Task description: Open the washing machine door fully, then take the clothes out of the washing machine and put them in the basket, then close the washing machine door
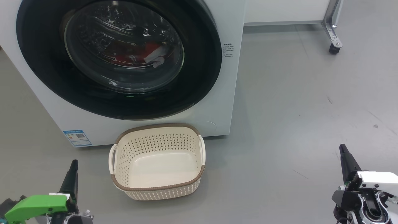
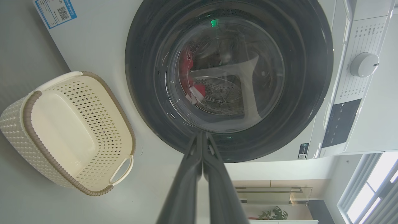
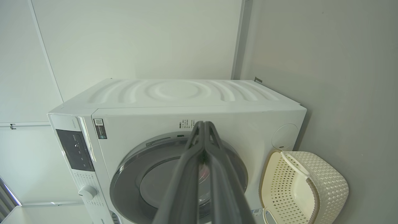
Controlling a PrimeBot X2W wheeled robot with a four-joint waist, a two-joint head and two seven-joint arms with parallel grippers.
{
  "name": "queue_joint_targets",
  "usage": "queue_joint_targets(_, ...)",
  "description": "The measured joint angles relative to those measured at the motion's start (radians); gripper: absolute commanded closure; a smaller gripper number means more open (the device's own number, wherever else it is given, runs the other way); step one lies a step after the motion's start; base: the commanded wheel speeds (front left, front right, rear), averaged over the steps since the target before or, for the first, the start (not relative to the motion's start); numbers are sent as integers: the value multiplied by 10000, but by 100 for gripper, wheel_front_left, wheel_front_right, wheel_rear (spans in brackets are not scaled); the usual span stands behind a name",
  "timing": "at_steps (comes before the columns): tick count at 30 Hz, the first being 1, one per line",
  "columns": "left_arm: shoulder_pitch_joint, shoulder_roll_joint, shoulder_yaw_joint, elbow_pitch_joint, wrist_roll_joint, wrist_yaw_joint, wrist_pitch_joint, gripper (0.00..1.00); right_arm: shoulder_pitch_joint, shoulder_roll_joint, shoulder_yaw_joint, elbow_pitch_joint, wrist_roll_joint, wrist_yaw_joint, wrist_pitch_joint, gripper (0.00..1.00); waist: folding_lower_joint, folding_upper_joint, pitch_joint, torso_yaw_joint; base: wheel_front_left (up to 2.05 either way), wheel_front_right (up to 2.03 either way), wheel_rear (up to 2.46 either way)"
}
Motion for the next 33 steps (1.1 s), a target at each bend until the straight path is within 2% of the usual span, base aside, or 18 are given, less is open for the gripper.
queue_joint_targets(33,-1,-4,10,0,0,0,0,100,0,2,-4,0,0,0,0,100,0,0,0,0,0,0,0)
